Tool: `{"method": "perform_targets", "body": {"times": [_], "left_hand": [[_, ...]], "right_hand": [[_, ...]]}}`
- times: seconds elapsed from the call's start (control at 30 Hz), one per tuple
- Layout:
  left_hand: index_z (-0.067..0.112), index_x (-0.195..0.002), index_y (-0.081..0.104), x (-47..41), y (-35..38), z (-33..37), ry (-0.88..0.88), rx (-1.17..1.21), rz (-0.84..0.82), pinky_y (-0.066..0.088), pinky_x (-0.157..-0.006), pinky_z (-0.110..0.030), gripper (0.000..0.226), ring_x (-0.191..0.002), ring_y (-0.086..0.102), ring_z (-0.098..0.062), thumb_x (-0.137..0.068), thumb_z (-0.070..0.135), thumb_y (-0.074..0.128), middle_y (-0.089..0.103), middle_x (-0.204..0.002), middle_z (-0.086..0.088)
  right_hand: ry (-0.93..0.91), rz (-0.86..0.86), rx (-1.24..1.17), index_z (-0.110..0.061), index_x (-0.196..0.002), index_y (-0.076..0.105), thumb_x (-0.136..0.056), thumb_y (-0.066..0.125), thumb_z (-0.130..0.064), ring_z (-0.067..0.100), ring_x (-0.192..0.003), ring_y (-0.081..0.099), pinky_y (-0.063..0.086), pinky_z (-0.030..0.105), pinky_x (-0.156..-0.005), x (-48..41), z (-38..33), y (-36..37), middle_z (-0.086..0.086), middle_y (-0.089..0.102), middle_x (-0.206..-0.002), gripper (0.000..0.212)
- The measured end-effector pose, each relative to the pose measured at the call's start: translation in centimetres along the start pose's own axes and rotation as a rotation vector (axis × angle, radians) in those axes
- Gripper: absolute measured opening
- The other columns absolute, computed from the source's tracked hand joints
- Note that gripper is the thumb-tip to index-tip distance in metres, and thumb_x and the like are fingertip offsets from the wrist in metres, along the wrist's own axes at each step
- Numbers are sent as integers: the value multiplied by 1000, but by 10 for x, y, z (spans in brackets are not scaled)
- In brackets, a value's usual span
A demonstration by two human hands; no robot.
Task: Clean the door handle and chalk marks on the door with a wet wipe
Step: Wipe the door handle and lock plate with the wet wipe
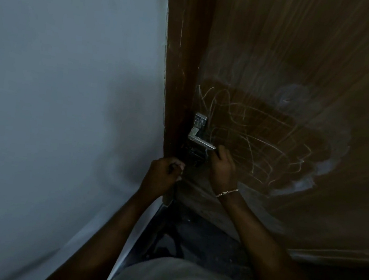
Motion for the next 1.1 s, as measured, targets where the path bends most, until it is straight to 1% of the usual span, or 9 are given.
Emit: {"method": "perform_targets", "body": {"times": [0.07, 0.2, 0.33, 0.43, 0.53, 0.67, 0.83, 0.97, 1.1], "left_hand": [[1, -103, 71, -1, -2, -1, -1, 8, 13, 55, -65, -14, 14, -76, 69, -14, -96, 4, 59, 69, -86, -5], [-1, -103, 70, -2, -2, -1, 8, -22, -4, 54, -64, -13, 15, -77, 68, -13, -96, 7, 59, 69, -86, -4], [1, -102, 71, -2, -9, -1, -2, -1, 16, 56, -65, -15, 14, -77, 68, -13, -96, 5, 59, 69, -88, -8], [2, -100, 71, -5, -11, -3, -10, 13, 19, 58, -69, -19, 14, -83, 69, -20, -95, 3, 59, 70, -90, -9], [0, -102, 71, -8, -12, -1, -15, 7, 13, 58, -69, -19, 15, -82, 70, -21, -96, 2, 58, 70, -90, -10], [2, -101, 71, -12, -16, 2, 1, 9, 29, 57, -66, -17, 14, -80, 70, -20, -96, 2, 58, 70, -89, -11], [5, -107, 70, -18, -15, 6, 1, -1, 25, 59, -69, -20, 16, -83, 70, -19, -96, 5, 58, 69, -91, -7], [5, -107, 70, -20, -23, 7, 6, 11, 46, 58, -67, -18, 16, -78, 69, -16, -97, 7, 59, 68, -88, -6], [9, -111, 69, -21, -28, 2, -13, 5, 65, 61, -71, -25, 18, -79, 70, -19, -97, 7, 58, 70, -88, -6]], "right_hand": [[10, 29, -2, 0, -88, 67, -80, 67, 5, 27, -79, 54, 38, 28, -67, -6, -2, -3, 15, 59, -94, 10], [53, -23, -2, -1, -86, 66, -78, 69, 7, 28, -79, 57, 46, 33, -67, -6, -7, 14, 15, 60, -97, 11], [65, 5, -14, -3, -86, 64, -83, 64, 3, 25, -76, 55, 33, 24, -63, -3, -2, -3, 13, 58, -92, 6], [37, 26, -44, -3, -86, 65, -85, 62, 4, 22, -78, 53, 30, 18, -70, -16, -17, 0, 13, 59, -92, 7], [34, -1, -44, -3, -82, 63, -82, 64, 6, 23, -75, 54, 40, 23, -66, -13, -18, 8, 13, 57, -90, 9], [53, 3, -40, -3, -84, 63, -82, 66, 1, 23, -72, 53, 32, 21, -63, -9, -7, -2, 12, 56, -90, 5], [48, -39, -48, -4, -86, 65, -82, 67, 3, 26, -76, 59, 48, 31, -63, -26, -25, 22, 13, 59, -94, 8], [58, -26, -80, -3, -85, 65, -85, 61, -1, 24, -76, 57, 41, 24, -66, -17, -16, 13, 13, 59, -94, 5], [55, -22, -78, -3, -91, 68, -85, 65, 0, 24, -78, 60, 52, 31, -66, -27, -23, 20, 13, 61, -98, 7]]}}
Point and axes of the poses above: each hand's wrist, its own x-axis away from the middle knuckle, its own y-axis out of the palm, z = x × y, the point moved 9 cm from there along -x, towards the middle knuckle
